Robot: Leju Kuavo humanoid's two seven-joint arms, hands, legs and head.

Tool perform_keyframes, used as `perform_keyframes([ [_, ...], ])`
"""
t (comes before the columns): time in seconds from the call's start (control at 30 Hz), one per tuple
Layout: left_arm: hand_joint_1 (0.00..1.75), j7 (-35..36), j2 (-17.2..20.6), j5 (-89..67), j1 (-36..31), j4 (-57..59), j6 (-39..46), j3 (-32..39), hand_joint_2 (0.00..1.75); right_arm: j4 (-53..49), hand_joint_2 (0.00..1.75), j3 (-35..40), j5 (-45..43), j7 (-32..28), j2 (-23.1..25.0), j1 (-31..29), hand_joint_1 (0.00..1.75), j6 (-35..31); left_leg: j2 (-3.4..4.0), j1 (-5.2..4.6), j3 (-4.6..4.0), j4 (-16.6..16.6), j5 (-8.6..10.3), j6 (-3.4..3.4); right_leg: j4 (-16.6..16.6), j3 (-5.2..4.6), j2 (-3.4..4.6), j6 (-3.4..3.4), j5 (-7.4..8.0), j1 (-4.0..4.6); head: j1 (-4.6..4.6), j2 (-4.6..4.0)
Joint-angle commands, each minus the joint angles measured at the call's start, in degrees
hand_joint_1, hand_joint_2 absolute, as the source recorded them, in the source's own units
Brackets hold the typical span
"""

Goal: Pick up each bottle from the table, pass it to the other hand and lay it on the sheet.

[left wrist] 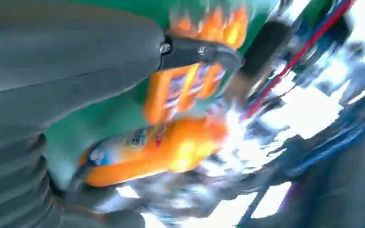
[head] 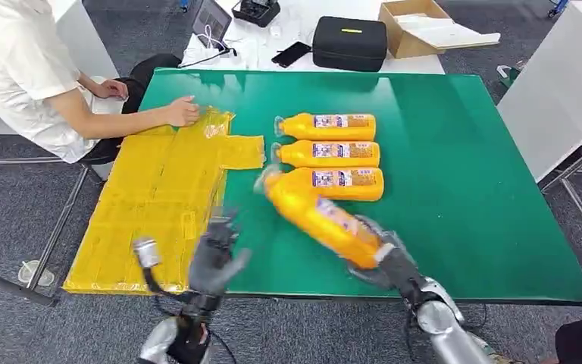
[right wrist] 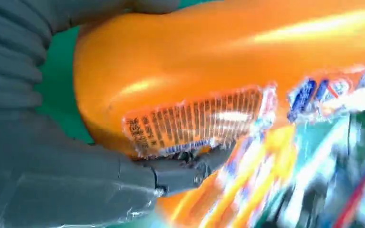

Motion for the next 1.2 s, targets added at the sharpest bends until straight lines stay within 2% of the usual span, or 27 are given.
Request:
perform_keyframes([
  [0.03,0.0,-1.2,2.4,-10.2,1.3,-4.5,1.7,1.9,1.75,-1.5,1.75,-12.8,1.3,0.0,7.4,2.9,1.75,0.4,0.13,-0.05,0.05,0.0,0.03,0.03,0.0,0.04,0.07,-0.06,0.05,-0.03,0.0,0.0],
  [0.17,0.0,-1.5,2.4,-10.5,1.3,-4.5,2.1,1.8,1.75,-1.7,1.75,-12.8,1.6,0.0,7.5,3.1,1.75,0.5,0.41,-0.04,0.16,0.0,0.01,0.02,0.0,0.08,0.27,-0.15,0.15,-0.06,-0.02,0.0],
  [0.23,0.0,-1.5,2.4,-10.5,1.3,-4.5,2.1,1.8,1.75,-1.7,1.75,-12.8,1.6,0.0,7.5,3.1,1.75,0.5,0.21,-0.07,0.08,0.0,0.09,0.1,0.0,0.07,0.11,-0.08,0.12,-0.13,0.02,0.0],
  [0.43,0.0,-3.6,2.7,-12.6,1.5,-6.9,1.3,0.5,1.75,-1.7,1.75,-13.4,2.1,0.0,8.1,3.7,1.75,0.9,0.24,-0.13,0.11,0.0,0.1,0.13,0.0,0.08,0.14,-0.06,0.13,-0.15,0.0,0.02],
  [0.57,0.0,-1.7,2.9,-11.4,0.6,-5.6,-1.2,0.1,1.75,-0.8,1.75,-13.0,2.6,-0.6,8.6,3.2,1.75,1.4,0.44,-0.05,0.26,0.0,0.06,0.12,-0.1,0.2,0.27,-0.16,0.16,-0.03,0.0,0.02],
  [0.63,0.0,-1.7,2.9,-11.4,0.6,-5.6,-1.2,0.1,1.75,-0.8,1.75,-13.0,2.6,-0.6,8.6,3.2,1.75,1.4,0.26,-0.13,0.13,0.0,0.11,0.14,-0.1,0.09,0.16,-0.05,0.15,-0.13,0.02,0.0],
  [0.7,0.0,1.0,3.0,-8.2,-0.1,-3.3,-5.4,0.0,1.75,-0.9,1.75,-12.4,2.7,-1.9,8.9,2.9,1.75,1.9,0.29,-0.12,0.13,0.0,0.11,0.14,-0.1,0.09,0.18,-0.06,0.15,-0.13,0.0,0.0],
  [0.73,0.0,2.8,3.1,-6.6,-1.1,-0.9,-8.6,-0.5,1.75,-0.8,1.75,-11.4,2.7,-2.7,9.2,2.4,1.75,3.1,0.27,-0.15,0.13,0.0,0.13,0.14,-0.1,0.08,0.16,-0.04,0.16,-0.15,0.0,0.0],
  [0.87,0.0,1.3,2.0,-12.9,-4.9,6.6,-8.0,-2.2,1.75,-2.3,1.75,-6.4,4.1,-4.1,10.9,1.4,1.75,4.7,0.4,-0.12,0.18,0.0,0.14,0.13,-0.1,0.11,0.28,-0.09,0.21,-0.12,0.0,0.0],
  [1.03,0.0,2.1,1.0,-17.8,-7.7,10.1,-6.6,-3.9,1.75,-3.5,1.75,1.2,7.9,-5.2,12.1,-0.1,1.75,5.0,0.33,-0.13,0.11,0.0,0.14,0.11,0.0,0.04,0.23,-0.05,0.17,-0.14,0.0,0.0],
  [1.2,0.0,3.1,0.2,-16.6,-9.3,11.6,-6.3,-2.7,1.75,-3.6,1.75,3.4,7.8,-5.1,12.5,-1.2,1.75,4.9,0.44,-0.07,0.15,0.0,0.14,0.09,0.0,0.06,0.32,-0.1,0.2,-0.06,0.0,0.0],
])
